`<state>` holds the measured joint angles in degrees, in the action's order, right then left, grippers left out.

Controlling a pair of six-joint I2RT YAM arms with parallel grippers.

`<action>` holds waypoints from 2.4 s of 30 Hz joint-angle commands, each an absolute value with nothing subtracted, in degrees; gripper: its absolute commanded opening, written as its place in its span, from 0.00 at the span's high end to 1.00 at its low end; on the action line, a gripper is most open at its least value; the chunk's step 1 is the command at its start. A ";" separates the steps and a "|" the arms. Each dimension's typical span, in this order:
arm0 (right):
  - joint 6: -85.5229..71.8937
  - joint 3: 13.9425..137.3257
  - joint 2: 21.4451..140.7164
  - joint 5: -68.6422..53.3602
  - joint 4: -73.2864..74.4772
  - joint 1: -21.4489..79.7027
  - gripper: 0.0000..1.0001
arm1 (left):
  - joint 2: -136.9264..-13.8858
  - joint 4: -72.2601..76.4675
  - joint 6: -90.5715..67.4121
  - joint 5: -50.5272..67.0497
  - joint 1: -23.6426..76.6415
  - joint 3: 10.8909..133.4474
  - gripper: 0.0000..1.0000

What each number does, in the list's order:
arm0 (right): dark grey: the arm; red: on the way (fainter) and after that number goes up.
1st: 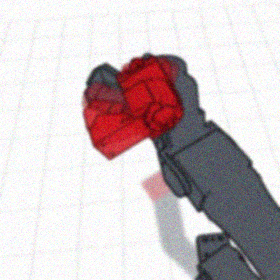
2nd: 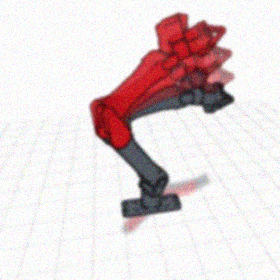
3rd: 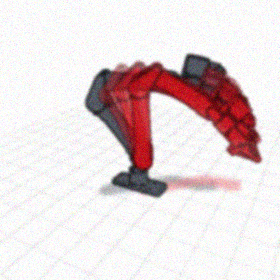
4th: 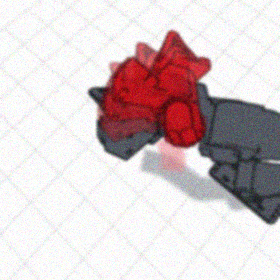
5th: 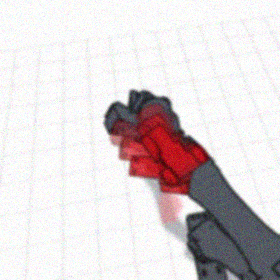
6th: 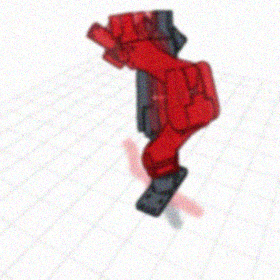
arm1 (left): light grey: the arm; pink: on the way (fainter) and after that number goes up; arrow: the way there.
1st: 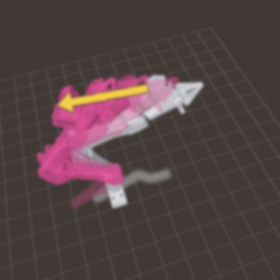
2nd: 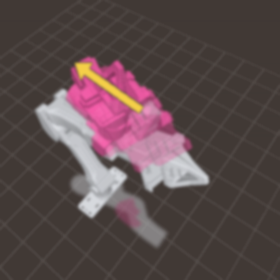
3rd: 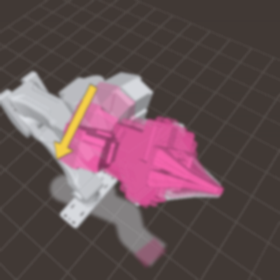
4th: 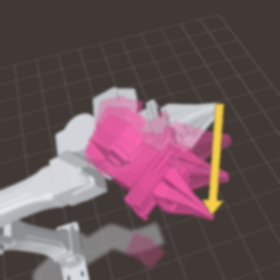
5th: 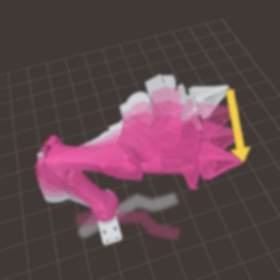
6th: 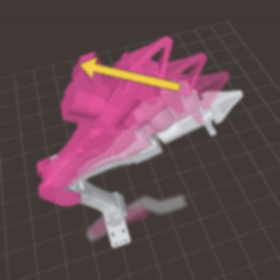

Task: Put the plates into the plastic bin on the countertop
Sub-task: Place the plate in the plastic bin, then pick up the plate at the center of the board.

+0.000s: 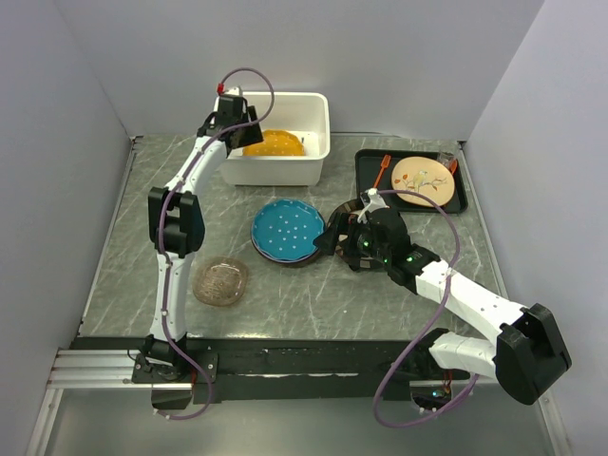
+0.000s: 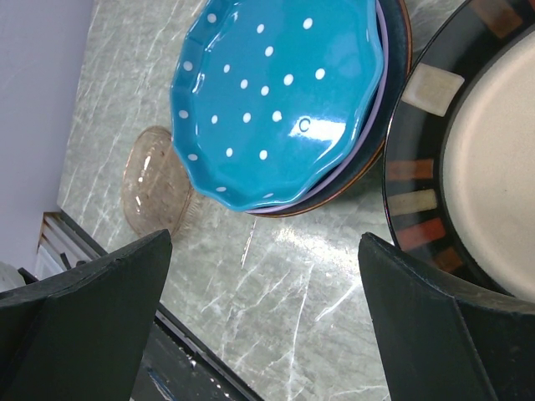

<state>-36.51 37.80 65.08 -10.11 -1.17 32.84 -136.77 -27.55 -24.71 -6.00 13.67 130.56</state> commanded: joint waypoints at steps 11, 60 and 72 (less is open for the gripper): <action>-36.21 37.71 65.21 -10.28 -1.23 32.61 0.00 | -122.79 -25.57 -25.58 -0.71 13.53 131.13 0.08; -37.88 49.83 79.63 -9.23 0.44 30.68 0.49 | -86.31 -26.28 -33.84 12.39 18.37 68.30 0.18; -37.18 52.47 84.29 -9.32 1.23 29.36 0.53 | -86.84 -27.86 -32.61 11.16 18.37 69.26 0.18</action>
<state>-37.87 49.58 83.50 -9.50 2.15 29.78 -86.83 -27.73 -33.63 11.79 18.41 67.29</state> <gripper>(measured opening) 0.484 0.818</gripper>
